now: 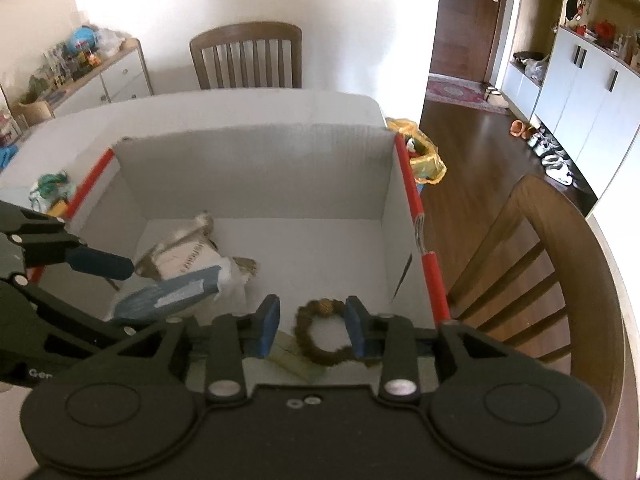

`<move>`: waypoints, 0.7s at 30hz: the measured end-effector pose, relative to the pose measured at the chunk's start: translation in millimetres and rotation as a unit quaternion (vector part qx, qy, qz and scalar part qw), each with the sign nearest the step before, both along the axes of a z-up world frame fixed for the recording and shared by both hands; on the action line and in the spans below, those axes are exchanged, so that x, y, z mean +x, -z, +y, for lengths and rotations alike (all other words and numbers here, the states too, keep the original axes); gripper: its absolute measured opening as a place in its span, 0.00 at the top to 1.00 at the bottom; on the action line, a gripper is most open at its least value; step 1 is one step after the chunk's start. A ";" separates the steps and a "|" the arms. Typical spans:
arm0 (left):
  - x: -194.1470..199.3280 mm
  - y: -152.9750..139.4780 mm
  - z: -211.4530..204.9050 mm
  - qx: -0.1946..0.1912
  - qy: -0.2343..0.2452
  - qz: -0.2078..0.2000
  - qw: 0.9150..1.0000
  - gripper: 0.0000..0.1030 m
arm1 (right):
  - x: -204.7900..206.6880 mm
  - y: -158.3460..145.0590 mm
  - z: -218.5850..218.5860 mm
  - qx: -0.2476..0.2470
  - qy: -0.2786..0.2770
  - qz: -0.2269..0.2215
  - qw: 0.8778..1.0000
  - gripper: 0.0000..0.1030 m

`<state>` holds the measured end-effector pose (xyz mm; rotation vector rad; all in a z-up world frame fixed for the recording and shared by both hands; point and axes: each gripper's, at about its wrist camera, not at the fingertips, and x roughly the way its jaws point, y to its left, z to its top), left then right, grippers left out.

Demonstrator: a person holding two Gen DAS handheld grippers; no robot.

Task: Organize objects
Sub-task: 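Carry the bag into the shoebox with the left gripper while the right gripper drops the bracelet inside, then open both grippers and withdraw them from the shoebox to the table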

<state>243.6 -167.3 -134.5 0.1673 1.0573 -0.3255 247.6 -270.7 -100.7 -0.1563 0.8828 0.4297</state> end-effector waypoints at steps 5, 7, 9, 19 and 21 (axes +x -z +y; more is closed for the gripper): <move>-9.5 -12.6 9.9 -0.016 -0.001 -0.017 1.000 0.34 | -15.6 -14.8 3.4 0.011 -0.008 -0.016 1.000 0.56; -13.6 -16.7 10.2 -0.022 -0.001 -0.024 0.999 0.34 | -21.8 -20.3 4.9 0.015 -0.009 -0.022 1.000 0.54; -18.7 -24.9 14.9 -0.031 0.001 -0.031 0.999 0.32 | -26.6 -25.6 5.3 0.021 -0.009 -0.027 0.999 0.52; -46.6 -54.1 39.3 -0.065 -0.004 -0.065 0.996 0.27 | -49.2 -46.2 10.6 0.043 0.002 -0.041 0.998 0.48; -52.1 -59.7 45.8 -0.067 -0.006 -0.075 0.995 0.27 | -55.1 -49.3 14.7 0.044 0.002 -0.045 0.998 0.47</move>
